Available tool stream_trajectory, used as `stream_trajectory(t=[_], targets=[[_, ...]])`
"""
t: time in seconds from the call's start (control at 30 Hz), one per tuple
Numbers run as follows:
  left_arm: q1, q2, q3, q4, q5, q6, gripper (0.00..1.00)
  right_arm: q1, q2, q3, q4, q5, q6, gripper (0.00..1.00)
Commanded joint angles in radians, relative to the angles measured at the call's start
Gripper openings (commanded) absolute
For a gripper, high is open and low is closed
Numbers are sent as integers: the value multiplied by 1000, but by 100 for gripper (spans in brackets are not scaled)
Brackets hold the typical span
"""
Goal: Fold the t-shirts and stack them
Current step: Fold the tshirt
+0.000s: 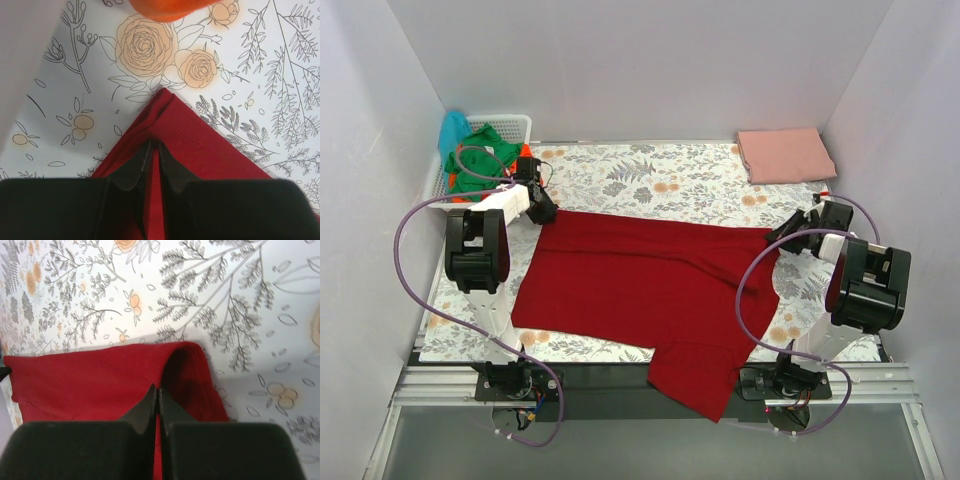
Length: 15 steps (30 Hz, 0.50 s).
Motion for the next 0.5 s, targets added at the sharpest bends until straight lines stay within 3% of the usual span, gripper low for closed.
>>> stream_trajectory(t=[0.0, 0.2, 0.47], targets=[[6, 43, -12, -33, -40, -26, 7, -30, -82, -33, 38, 61, -1, 1], [6, 50, 0, -50, -27, -66, 4, -45, 8, 4, 54, 85, -38, 1], [6, 89, 60, -43, -5, -123, 6, -44, 215, 272, 66, 43, -27, 1]])
